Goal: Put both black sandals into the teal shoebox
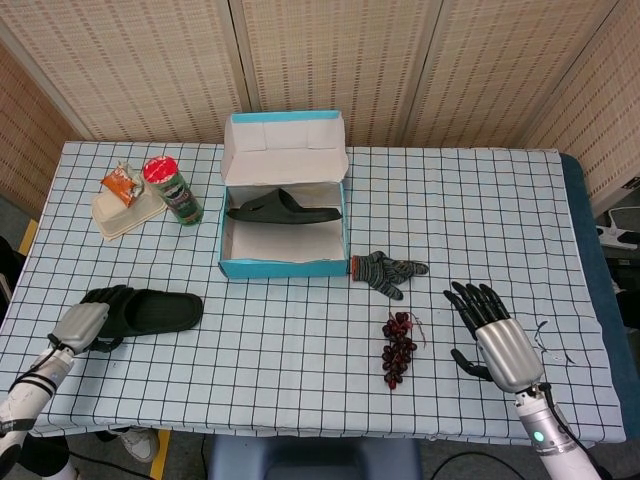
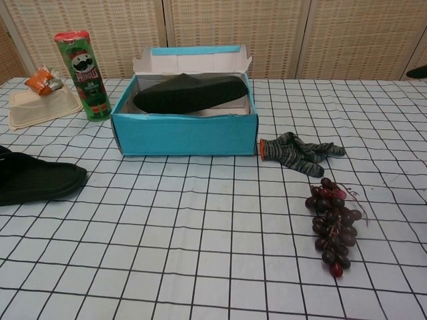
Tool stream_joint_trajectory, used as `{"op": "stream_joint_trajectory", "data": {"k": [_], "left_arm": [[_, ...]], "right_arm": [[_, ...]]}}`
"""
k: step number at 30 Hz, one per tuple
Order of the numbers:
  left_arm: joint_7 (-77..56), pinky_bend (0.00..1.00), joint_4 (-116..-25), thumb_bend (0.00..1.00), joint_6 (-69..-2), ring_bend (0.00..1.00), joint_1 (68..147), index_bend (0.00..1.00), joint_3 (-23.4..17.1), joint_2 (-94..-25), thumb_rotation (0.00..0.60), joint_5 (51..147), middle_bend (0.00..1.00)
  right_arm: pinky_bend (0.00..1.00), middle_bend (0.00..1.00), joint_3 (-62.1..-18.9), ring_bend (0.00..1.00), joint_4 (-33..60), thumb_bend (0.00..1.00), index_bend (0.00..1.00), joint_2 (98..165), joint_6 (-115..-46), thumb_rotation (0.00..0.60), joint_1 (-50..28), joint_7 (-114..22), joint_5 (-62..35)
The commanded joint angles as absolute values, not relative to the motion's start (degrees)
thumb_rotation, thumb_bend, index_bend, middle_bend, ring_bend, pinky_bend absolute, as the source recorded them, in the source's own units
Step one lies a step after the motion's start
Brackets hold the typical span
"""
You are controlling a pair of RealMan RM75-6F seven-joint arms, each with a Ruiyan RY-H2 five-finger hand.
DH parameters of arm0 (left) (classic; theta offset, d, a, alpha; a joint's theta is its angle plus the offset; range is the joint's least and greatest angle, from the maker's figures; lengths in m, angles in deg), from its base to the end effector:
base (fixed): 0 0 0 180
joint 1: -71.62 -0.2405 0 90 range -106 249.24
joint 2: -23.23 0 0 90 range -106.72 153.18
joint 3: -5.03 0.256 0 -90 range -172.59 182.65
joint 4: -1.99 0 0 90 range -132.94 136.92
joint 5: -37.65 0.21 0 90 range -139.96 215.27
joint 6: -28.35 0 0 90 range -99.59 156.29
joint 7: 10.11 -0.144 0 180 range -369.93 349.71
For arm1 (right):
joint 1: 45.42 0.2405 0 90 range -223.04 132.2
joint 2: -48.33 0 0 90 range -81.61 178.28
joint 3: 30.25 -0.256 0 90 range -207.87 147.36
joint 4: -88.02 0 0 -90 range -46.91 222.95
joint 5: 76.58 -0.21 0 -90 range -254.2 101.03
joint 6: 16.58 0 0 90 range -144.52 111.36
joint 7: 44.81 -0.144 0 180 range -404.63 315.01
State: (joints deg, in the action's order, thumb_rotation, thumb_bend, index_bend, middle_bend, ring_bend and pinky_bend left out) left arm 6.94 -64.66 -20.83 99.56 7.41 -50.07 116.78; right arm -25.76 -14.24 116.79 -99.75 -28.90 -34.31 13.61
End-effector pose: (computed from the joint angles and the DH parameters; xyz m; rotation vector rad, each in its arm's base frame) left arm -0.3596 0.2990 0.0904 -1.6920 -1.1982 -0.5775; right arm -0.2311 -0.1991 0.1005 1.6659 -0.8875 1.0417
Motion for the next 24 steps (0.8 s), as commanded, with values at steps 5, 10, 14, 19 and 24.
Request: {"op": "stream_joint_trajectory", "data": {"k": [5, 10, 14, 19, 24], "left_arm": [[5.31, 0.02, -63.13, 0.34, -20.76, 0.00, 99.56, 0.00, 6.98, -51.57, 0.600, 116.59, 0.00], [3.66, 0.07, -60.74, 0.33, -22.10, 0.00, 99.23, 0.00, 6.27, -53.90, 0.600, 116.47, 0.00], [4.09, 0.08, -59.08, 0.33, -22.44, 0.00, 99.21, 0.00, 6.00, -55.32, 0.600, 116.89, 0.00], [3.14, 0.09, -57.30, 0.33, -20.47, 0.00, 99.54, 0.00, 5.94, -56.24, 0.600, 116.10, 0.00], [0.73, 0.13, -55.21, 0.36, -19.69, 0.00, 99.56, 0.00, 5.46, -57.48, 0.600, 114.93, 0.00]], "right_arm": [[0.00, 0.00, -26.55, 0.00, -14.14, 0.20, 0.00, 116.78, -98.40, 0.600, -29.44, -34.65, 13.60], [0.00, 0.00, -26.78, 0.00, -14.12, 0.20, 0.00, 116.49, -97.07, 0.600, -29.68, -34.67, 13.28], [0.00, 0.00, -27.20, 0.00, -14.14, 0.20, 0.00, 116.28, -96.56, 0.600, -29.96, -34.79, 13.14], [0.00, 0.00, -27.49, 0.00, -14.17, 0.20, 0.00, 116.03, -95.88, 0.600, -30.19, -35.20, 13.18], [0.00, 0.00, -27.81, 0.00, -14.01, 0.20, 0.00, 116.02, -95.22, 0.600, -30.42, -35.33, 13.06]]}}
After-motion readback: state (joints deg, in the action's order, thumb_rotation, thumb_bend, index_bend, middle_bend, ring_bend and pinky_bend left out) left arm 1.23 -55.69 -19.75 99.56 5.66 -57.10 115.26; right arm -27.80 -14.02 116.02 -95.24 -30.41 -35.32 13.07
